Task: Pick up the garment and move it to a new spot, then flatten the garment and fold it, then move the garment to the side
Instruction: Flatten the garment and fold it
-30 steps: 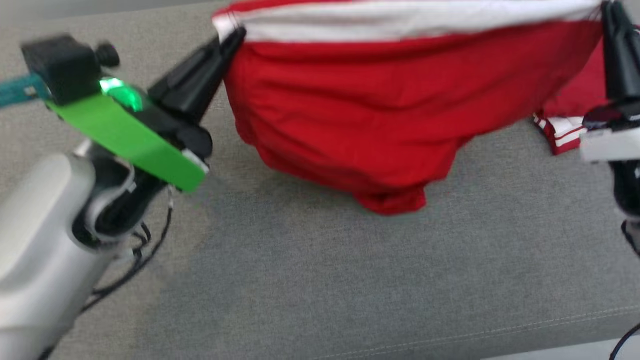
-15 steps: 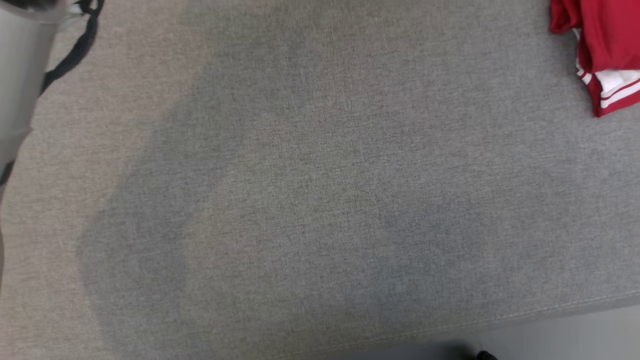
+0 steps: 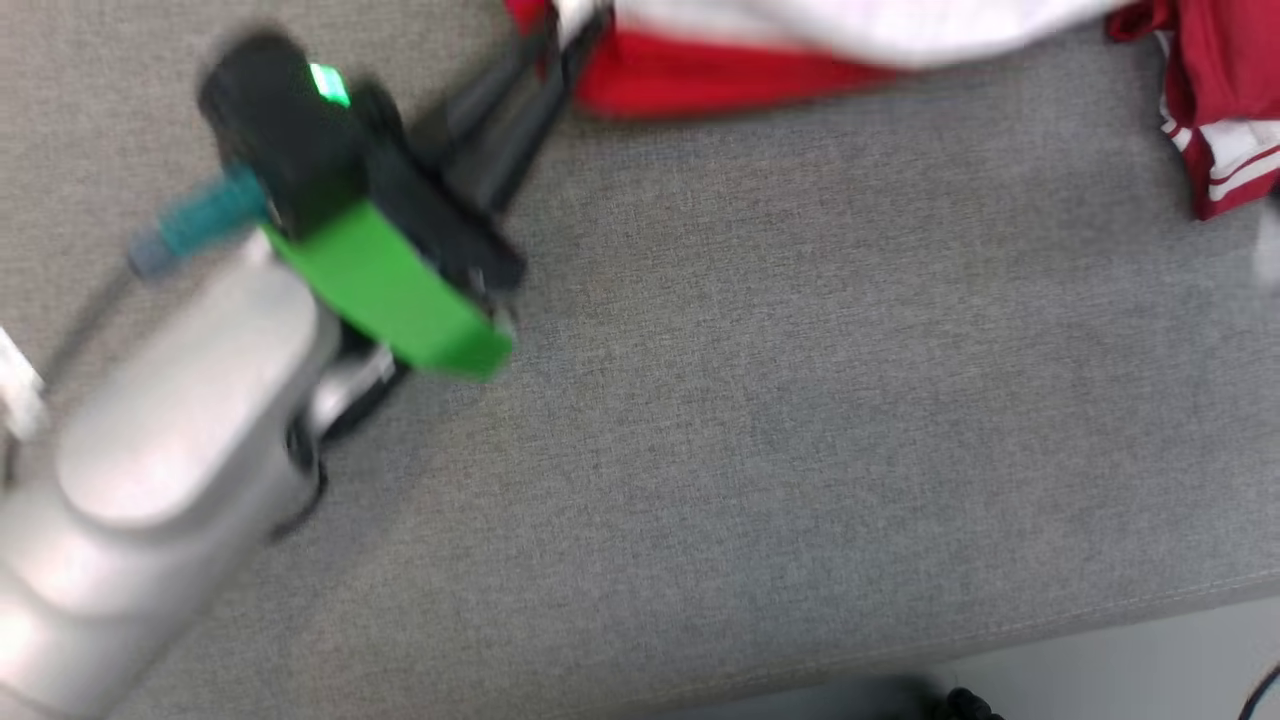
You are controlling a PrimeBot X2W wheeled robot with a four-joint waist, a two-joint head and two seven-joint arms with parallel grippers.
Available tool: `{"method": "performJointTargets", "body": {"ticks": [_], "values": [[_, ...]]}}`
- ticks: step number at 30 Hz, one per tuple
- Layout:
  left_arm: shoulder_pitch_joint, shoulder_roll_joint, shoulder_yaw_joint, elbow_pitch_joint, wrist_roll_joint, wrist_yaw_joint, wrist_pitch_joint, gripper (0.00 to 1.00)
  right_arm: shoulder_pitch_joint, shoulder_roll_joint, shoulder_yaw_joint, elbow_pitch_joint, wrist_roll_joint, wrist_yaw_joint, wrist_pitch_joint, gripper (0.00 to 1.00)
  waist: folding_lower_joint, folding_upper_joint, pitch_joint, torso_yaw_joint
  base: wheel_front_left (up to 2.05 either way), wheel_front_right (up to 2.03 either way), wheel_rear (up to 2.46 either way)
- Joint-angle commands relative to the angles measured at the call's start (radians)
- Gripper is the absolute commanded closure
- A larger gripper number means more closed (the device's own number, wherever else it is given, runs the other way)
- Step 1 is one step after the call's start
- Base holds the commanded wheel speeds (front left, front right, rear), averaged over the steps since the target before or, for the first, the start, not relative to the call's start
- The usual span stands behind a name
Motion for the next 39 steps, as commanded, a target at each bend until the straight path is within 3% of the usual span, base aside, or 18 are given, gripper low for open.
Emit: {"method": "performJointTargets", "body": {"ticks": [1, 4, 9, 15, 22, 31, 39], "values": [[0.074, 0.022, -0.016, -0.02, 0.016, -0.003, -0.004, 1.0, 0.08, 0.009, -0.013, -0.024, 0.024, -0.001, -0.004, 1.0, -0.0001, 0.0, -0.047, -0.003, 0.0, 0.0, 0.0], [0.21, 0.055, -0.049, -0.053, 0.018, -0.003, -0.005, 1.0, 0.243, 0.024, -0.006, -0.059, 0.075, -0.001, 0.007, 1.0, -0.0001, 0.0, -0.099, -0.015, 0.0, 0.0, 0.0], [0.435, 0.081, -0.02, -0.058, -0.012, -0.003, -0.005, 1.0, 0.445, 0.026, 0.029, -0.092, 0.165, -0.001, 0.04, 1.0, -0.0001, 0.0, -0.209, -0.043, 0.0, 0.0, 0.0], [0.662, 0.085, 0.037, -0.11, 0.016, 0.009, -0.004, 1.0, 0.603, -0.02, 0.053, -0.153, 0.251, -0.001, 0.083, 1.0, -0.0001, 0.0, -0.316, -0.06, 0.0, 0.0, 0.0], [0.808, 0.11, 0.057, -0.202, 0.031, 0.042, -0.004, 1.0, 0.732, -0.069, -0.023, -0.247, 0.258, -0.002, 0.122, 1.0, -0.0001, 0.0, -0.376, -0.026, 0.0, 0.0, 0.0], [0.745, 0.034, 0.052, -0.202, -0.05, 0.023, 0.037, 1.0, 0.62, -0.085, -0.061, -0.23, 0.167, -0.002, 0.204, 1.0, -0.0001, 0.0, -0.348, 0.049, 0.0, 0.0, 0.0], [0.618, -0.082, 0.094, -0.131, -0.258, 0.004, 0.103, 1.0, 0.38, -0.172, -0.003, -0.155, 0.067, -0.002, 0.329, 1.0, -0.0001, 0.0, -0.24, 0.128, 0.0, 0.0, 0.0]]}}
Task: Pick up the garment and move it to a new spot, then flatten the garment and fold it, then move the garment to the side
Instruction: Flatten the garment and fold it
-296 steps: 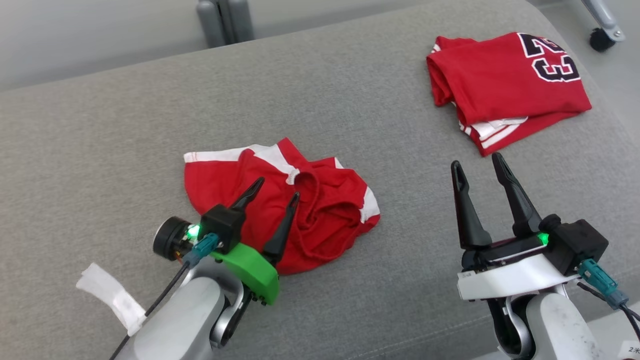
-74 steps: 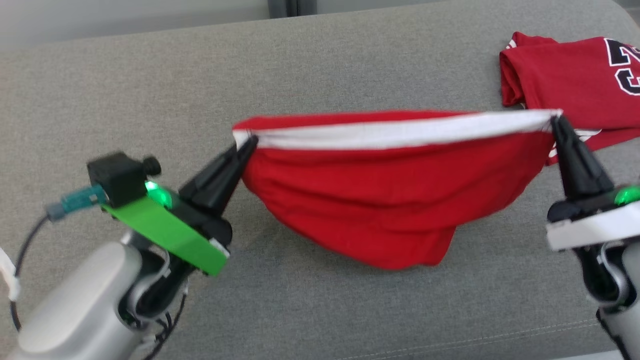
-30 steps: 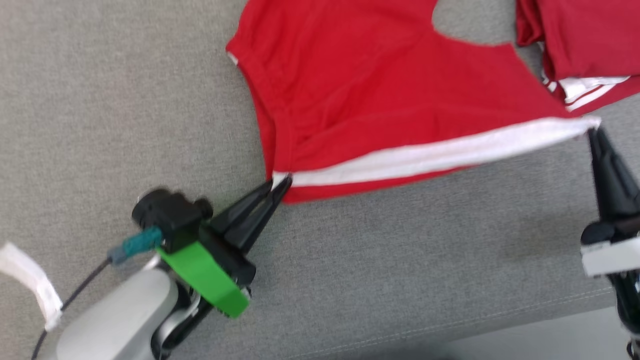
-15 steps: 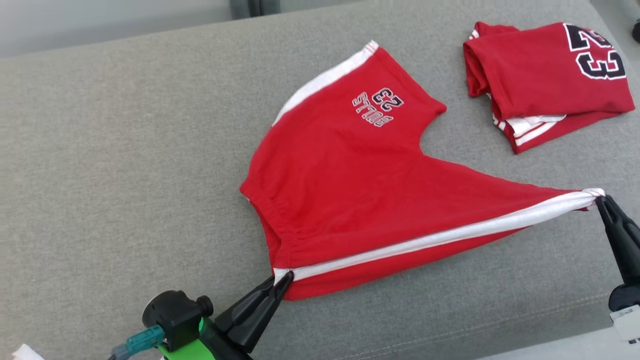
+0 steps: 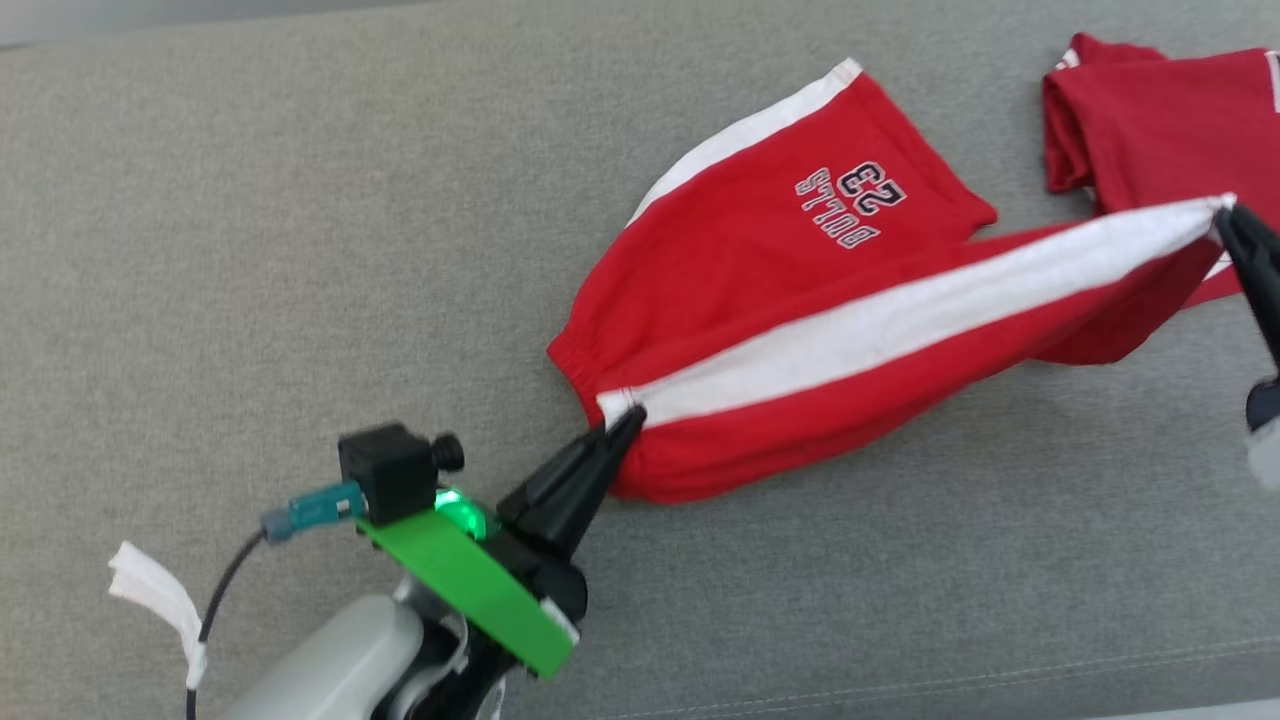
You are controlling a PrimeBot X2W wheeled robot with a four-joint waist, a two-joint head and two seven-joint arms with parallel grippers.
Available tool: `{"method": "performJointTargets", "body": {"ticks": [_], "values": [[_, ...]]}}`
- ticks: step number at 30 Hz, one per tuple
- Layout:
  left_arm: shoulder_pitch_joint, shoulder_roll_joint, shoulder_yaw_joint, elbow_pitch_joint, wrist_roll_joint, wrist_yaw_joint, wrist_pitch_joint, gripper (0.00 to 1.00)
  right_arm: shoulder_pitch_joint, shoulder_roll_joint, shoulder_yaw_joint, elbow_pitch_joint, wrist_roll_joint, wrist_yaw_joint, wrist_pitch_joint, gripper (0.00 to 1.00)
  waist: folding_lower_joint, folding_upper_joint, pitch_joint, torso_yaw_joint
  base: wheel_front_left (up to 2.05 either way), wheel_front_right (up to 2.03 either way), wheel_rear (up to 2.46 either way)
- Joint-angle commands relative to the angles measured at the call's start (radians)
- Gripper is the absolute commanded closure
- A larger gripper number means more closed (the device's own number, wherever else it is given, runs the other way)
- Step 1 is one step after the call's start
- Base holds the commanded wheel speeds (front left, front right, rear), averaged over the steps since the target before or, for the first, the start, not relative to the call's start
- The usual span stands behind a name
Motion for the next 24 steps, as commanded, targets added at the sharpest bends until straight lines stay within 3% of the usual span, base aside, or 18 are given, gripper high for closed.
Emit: {"method": "performJointTargets", "body": {"ticks": [1, 13, 24], "values": [[-0.035, -0.015, 0.018, 0.014, -0.042, -0.004, 0.011, 1.0, -0.049, -0.016, 0.014, 0.018, -0.012, -0.002, 0.018, 1.0, 0.0001, 0.0, 0.077, 0.066, 0.0, 0.0, 0.0], [-0.165, -0.088, 0.073, 0.088, -0.265, -0.009, 0.062, 1.0, -0.453, -0.101, 0.241, 0.216, -0.013, -0.002, 0.12, 1.0, 0.0001, 0.0, 0.175, 0.131, 0.0, 0.0, 0.0], [-0.24, -0.124, 0.078, 0.178, -0.297, -0.009, 0.04, 1.0, -0.774, -0.145, 0.496, 0.39, 0.001, -0.002, 0.162, 1.0, 0.0001, 0.0, 0.243, 0.188, 0.0, 0.0, 0.0]]}}
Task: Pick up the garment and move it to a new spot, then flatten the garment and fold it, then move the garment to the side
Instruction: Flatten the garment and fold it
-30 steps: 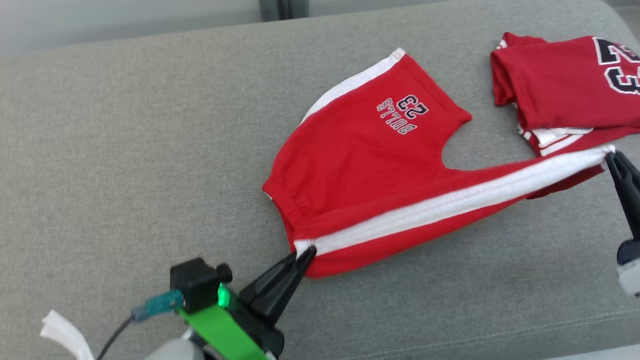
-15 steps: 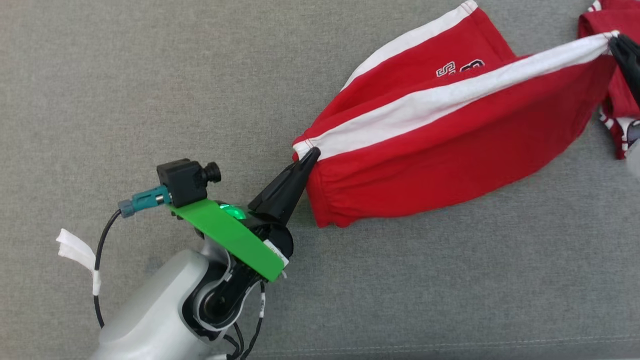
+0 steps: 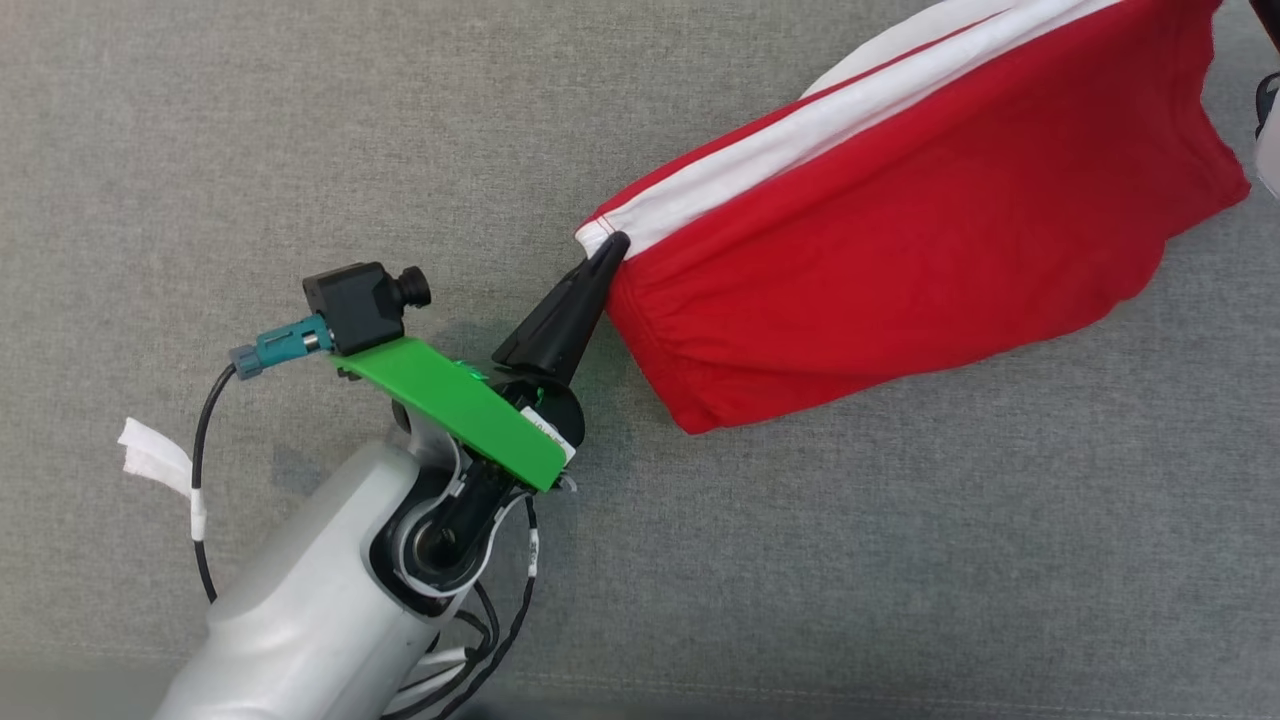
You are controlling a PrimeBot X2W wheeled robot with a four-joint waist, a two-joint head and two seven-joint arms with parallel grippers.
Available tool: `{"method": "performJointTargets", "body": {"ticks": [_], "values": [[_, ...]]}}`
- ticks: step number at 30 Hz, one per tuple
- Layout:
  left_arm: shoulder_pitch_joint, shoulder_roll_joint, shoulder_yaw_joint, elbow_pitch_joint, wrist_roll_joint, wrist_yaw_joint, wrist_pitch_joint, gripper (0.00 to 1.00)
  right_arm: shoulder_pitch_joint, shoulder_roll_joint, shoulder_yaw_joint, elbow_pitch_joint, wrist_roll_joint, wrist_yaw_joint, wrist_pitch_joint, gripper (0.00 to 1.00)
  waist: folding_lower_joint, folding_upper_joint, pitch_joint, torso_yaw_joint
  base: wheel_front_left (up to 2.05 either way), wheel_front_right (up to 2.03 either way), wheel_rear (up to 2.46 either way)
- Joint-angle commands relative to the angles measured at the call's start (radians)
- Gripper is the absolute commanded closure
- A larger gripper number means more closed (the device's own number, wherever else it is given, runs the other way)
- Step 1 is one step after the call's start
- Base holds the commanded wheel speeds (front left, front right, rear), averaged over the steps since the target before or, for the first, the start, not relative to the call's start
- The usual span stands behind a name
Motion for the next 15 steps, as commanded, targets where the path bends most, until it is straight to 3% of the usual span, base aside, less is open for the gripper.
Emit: {"method": "performJointTargets", "body": {"ticks": [1, 3, 4, 5, 6, 7, 8, 9, 15], "values": [[-0.024, -0.007, 0.003, 0.013, 0.008, -0.005, -0.005, 1.0, -0.03, -0.004, 0.022, 0.021, 0.007, -0.002, 0.003, 1.0, 0.0, 0.0, 0.025, 0.023, 0.0, 0.0, 0.0], [-0.036, -0.013, 0.0, 0.033, 0.007, -0.005, -0.01, 0.98, -0.065, 0.0, 0.057, 0.056, 0.018, -0.002, -0.004, 1.0, 0.0, 0.0, 0.029, 0.028, 0.0, 0.0, 0.0], [-0.041, -0.015, -0.003, 0.041, 0.008, -0.005, -0.013, 0.69, -0.081, 0.007, 0.071, 0.075, 0.03, -0.002, -0.012, 1.0, 0.0, 0.0, 0.031, 0.029, 0.0, 0.0, 0.0], [-0.044, -0.018, -0.006, 0.045, 0.007, -0.005, -0.013, 0.53, -0.091, 0.012, 0.082, 0.09, 0.037, -0.002, -0.019, 1.0, 0.0, 0.0, 0.032, 0.03, 0.0, 0.0, 0.0], [-0.048, -0.021, -0.01, 0.052, 0.006, -0.005, -0.01, 0.18, -0.102, 0.016, 0.095, 0.108, 0.048, -0.002, -0.03, 1.0, 0.0, 0.0, 0.032, 0.03, 0.0, 0.0, 0.0], [-0.052, -0.022, -0.014, 0.057, 0.008, -0.005, -0.011, 0.0, -0.108, 0.019, 0.104, 0.12, 0.059, -0.002, -0.042, 0.74, 0.0, 0.0, 0.031, 0.03, 0.0, 0.0, 0.0], [-0.056, -0.024, -0.019, 0.063, 0.011, -0.005, -0.015, 0.0, -0.115, 0.024, 0.112, 0.135, 0.073, -0.002, -0.06, 0.51, 0.0, 0.0, 0.028, 0.029, 0.0, 0.0, 0.0], [-0.059, -0.023, -0.022, 0.065, 0.017, -0.005, -0.022, 0.0, -0.119, 0.027, 0.115, 0.147, 0.08, -0.002, -0.079, 0.0, 0.0, 0.0, 0.025, 0.028, 0.0, 0.0, 0.0], [-0.041, 0.008, -0.035, 0.09, 0.102, -0.004, -0.098, 0.0, -0.092, 0.047, 0.144, 0.198, 0.112, -0.002, -0.224, 0.0, 0.0, 0.0, -0.031, 0.003, 0.0, 0.0, 0.0]]}}
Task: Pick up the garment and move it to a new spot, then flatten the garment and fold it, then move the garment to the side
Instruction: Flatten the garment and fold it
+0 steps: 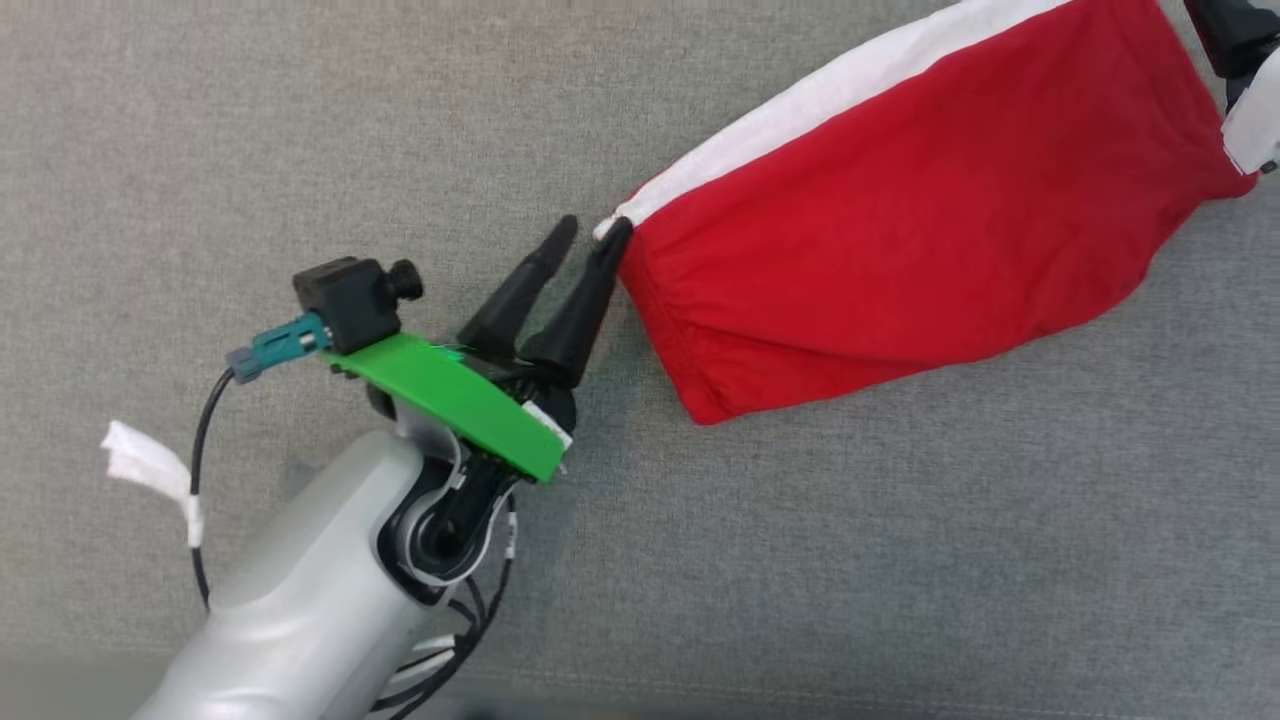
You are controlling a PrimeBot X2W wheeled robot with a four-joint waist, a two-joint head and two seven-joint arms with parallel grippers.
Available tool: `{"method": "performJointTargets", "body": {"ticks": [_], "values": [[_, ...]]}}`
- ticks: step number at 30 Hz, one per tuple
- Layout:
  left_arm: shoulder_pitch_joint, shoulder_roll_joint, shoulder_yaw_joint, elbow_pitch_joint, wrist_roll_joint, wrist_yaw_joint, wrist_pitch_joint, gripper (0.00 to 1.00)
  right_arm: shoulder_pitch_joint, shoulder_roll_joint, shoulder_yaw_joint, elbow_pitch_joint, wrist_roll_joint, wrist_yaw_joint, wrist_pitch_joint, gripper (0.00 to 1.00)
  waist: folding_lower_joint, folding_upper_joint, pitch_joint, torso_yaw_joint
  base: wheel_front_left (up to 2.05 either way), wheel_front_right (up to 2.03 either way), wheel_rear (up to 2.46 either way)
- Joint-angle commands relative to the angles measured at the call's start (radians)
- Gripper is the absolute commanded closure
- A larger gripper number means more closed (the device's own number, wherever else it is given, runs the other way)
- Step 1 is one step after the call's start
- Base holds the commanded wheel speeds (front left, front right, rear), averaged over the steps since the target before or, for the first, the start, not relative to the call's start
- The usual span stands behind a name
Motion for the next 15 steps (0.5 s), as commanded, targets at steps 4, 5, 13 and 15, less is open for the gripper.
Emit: {"method": "performJointTargets", "body": {"ticks": [4, 5, 13, 15], "values": [[0.057, 0.021, 0.034, 0.013, 0.111, 0.049, -0.051, 0.0, 0.065, 0.018, 0.023, 0.013, 0.021, -0.002, -0.1, 0.0, 0.0, 0.0, -0.087, -0.043, 0.0, 0.0, 0.0], [0.075, 0.023, 0.049, 0.009, 0.147, 0.07, -0.056, 0.0, 0.082, 0.022, 0.026, 0.016, 0.025, -0.002, -0.127, 0.0, 0.0, 0.0, -0.107, -0.051, 0.0, 0.0, 0.0], [0.299, -0.032, 0.251, -0.097, 0.565, 0.227, -0.06, 0.0, 0.25, 0.067, 0.03, 0.04, 0.04, -0.002, -0.256, 0.0, 0.0, 0.0, -0.238, -0.088, 0.0, 0.0, 0.0], [0.357, -0.061, 0.29, -0.115, 0.647, 0.247, -0.06, 0.0, 0.295, 0.08, 0.02, 0.044, 0.038, -0.002, -0.267, 0.0, 0.0, 0.0, -0.261, -0.09, 0.0, 0.0, 0.0]]}}
